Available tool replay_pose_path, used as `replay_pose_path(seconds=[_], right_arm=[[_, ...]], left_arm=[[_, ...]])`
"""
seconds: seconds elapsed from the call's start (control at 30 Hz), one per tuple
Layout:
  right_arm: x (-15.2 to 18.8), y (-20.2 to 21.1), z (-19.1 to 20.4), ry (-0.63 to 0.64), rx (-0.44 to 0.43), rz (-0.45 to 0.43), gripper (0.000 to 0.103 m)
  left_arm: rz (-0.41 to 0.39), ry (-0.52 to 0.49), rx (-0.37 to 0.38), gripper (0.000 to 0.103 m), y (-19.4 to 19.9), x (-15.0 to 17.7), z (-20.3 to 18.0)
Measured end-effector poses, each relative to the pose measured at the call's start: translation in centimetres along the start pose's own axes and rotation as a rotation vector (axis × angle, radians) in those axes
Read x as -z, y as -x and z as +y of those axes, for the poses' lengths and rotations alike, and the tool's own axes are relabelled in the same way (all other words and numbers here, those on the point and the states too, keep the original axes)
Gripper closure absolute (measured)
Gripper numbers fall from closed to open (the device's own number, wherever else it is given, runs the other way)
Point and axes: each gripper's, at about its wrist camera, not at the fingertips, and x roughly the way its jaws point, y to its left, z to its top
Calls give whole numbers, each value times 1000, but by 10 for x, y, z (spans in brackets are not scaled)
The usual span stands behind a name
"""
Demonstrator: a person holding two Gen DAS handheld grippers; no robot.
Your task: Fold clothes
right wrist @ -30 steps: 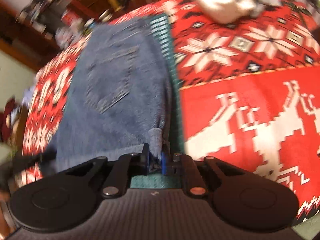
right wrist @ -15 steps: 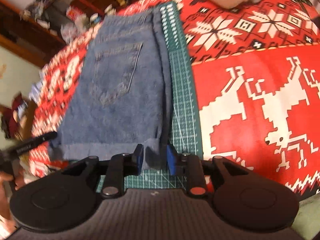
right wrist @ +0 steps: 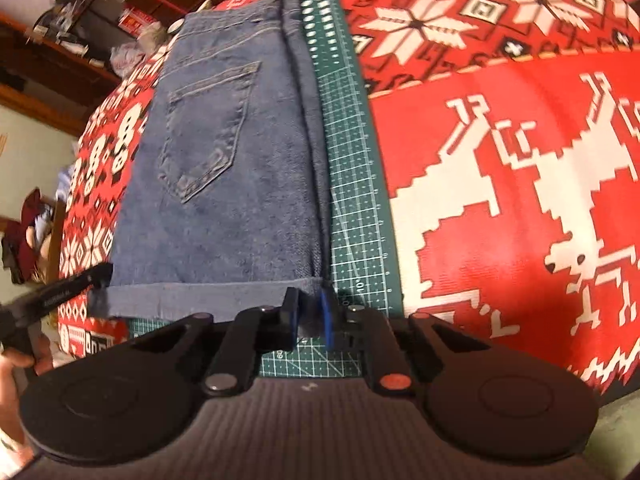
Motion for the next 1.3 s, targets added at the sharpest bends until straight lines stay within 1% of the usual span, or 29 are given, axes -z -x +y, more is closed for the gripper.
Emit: replay_pose_path(seconds=[0.07, 0.13, 0.17, 0.2, 0.23, 0.27, 0.3, 0.33, 0.37, 0.4, 0.43, 0.47, 0.5, 0.6, 0.63, 0.67, 0.73, 0.77, 0.8, 0.83, 0.9, 0.97, 1.03, 1.1, 1.2, 1.23, 1.3], right_arm=[[1, 4, 1, -2, 1, -3, 89], [0, 7, 7, 12, -8, -22, 86], [0, 12, 8, 19, -19, -44, 86], [0, 18, 10, 27, -29, -66, 85], [0, 23, 12, 42, -31, -88, 83], [0, 29, 15, 58, -32, -111, 80], [-1, 32, 20, 80, -25, -131, 74], [-2, 36, 24, 103, -18, -152, 68], [-3, 38, 30, 133, -7, -176, 66], [-5, 40, 35, 161, 2, -199, 60], [-6, 41, 39, 185, 3, -224, 55], [-8, 41, 43, 208, 4, -249, 51], [-10, 42, 47, 229, 4, -274, 46], [-19, 35, 52, 260, -3, -353, 38], [-22, 31, 54, 277, 9, -376, 33], [-24, 28, 57, 307, 28, -397, 32], [-28, 23, 63, 366, 68, -437, 18], [-30, 20, 65, 395, 83, -456, 16], [-32, 18, 67, 417, 79, -470, 10], [-35, 16, 69, 437, 75, -483, 8], [-42, 12, 71, 444, 67, -505, 1], [-50, 8, 73, 441, 73, -520, 1], [-59, 2, 76, 421, 120, -536, 1], [-67, -2, 78, 395, 169, -562, 1], [-73, -6, 82, 379, 221, -593, 1], [-74, -7, 84, 381, 243, -601, 1], [-77, -10, 88, 384, 289, -617, 1]], left_arm=[[1, 3, -6, 95, 2, 1, 0], [-5, 31, 17, 95, 5, 0, 5], [-8, 49, 31, 94, 6, 0, 8], [-12, 68, 47, 86, 8, -1, 11], [-16, 85, 61, 79, 9, -2, 14], [-25, 96, 68, 64, 10, -3, 14], [-40, 100, 68, 60, 13, -4, 14], [-58, 99, 66, 60, 16, -6, 12], [-75, 97, 64, 60, 19, -8, 11], [-97, 99, 66, 60, 21, -11, 9], [-122, 104, 74, 60, 24, -14, 7], [-147, 110, 88, 60, 26, -17, 4], [-173, 117, 111, 60, 27, -21, 1], [-227, 123, 206, 57, 21, -34, -9], [-238, 121, 228, 56, 15, -38, -13], [-247, 120, 236, 56, 8, -43, -16], [-258, 124, 233, 56, -6, -51, -21], [-258, 132, 231, 56, -13, -54, -22], [-257, 140, 229, 56, -19, -58, -24], [-257, 143, 224, 55, -24, -62, -25], [-265, 135, 206, 46, -28, -69, -29], [-292, 126, 168, 41, -29, -74, -32], [-303, 105, 116, 37, -29, -76, -36], [-314, 83, 64, 25, -30, -79, -40], [-329, 51, -14, 23, -31, -83, -46], [-325, 45, -28, 23, -32, -84, -47], [-297, 46, -26, 23, -35, -84, -47]])
